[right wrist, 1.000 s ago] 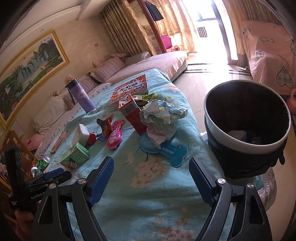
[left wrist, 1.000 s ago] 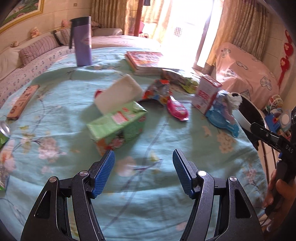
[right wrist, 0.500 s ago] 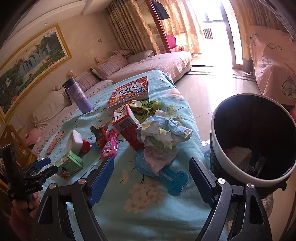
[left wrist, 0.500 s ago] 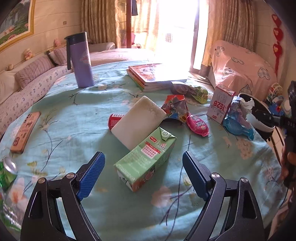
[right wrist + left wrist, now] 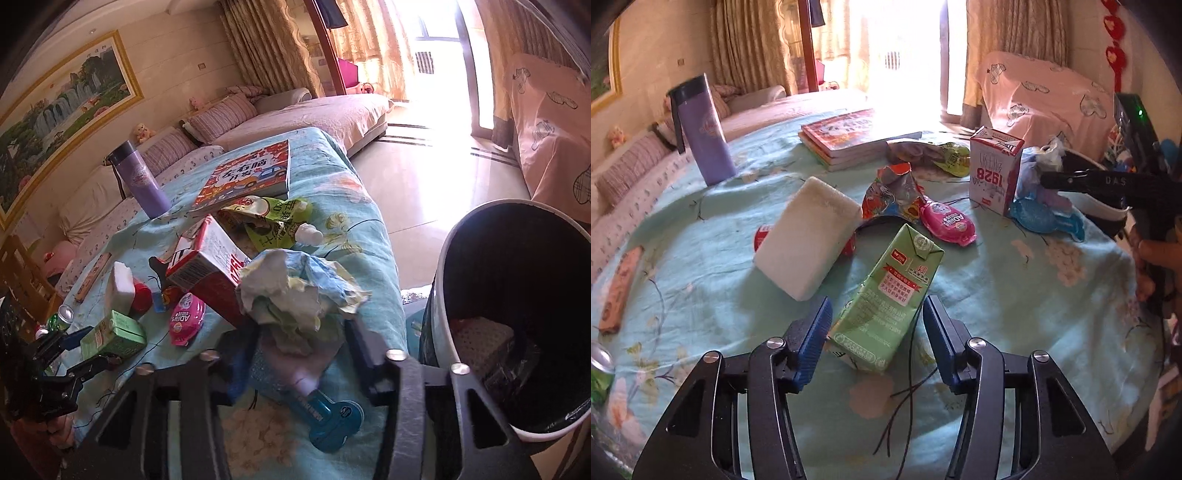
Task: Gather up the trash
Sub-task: 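Grasp the green milk carton with the left tool while the right tool grasps the crumpled tissue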
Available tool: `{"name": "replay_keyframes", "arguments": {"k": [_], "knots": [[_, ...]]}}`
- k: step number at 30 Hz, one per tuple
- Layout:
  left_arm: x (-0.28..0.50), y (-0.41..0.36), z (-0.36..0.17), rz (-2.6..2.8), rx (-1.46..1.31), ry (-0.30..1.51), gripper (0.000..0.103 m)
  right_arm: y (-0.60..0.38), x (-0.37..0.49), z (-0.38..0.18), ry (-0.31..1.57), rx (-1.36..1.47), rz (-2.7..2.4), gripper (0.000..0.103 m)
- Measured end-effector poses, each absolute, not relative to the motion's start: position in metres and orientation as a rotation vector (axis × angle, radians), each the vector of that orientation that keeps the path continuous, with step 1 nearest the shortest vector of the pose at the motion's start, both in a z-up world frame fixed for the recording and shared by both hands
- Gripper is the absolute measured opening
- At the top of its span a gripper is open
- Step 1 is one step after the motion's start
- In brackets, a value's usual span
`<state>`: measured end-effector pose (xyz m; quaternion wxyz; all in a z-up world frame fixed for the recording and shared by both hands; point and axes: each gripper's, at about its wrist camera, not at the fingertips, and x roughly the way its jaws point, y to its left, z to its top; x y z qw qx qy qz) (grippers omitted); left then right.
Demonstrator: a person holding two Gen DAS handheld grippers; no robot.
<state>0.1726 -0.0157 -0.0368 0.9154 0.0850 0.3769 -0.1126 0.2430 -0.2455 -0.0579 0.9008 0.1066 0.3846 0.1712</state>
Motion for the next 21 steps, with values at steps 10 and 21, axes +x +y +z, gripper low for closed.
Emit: {"name": "replay_keyframes", "arguments": {"k": [10,21], "knots": [[0.165,-0.043,-0.027,-0.28,0.137,0.83,0.001,-0.263,0.205,-0.041,0.741,0.272,0.369,0.01],[0.151,-0.034,-0.022,-0.221,0.112,0.81,0.074,-0.27,0.171,-0.032,0.722,0.328,0.39,0.01]]}}
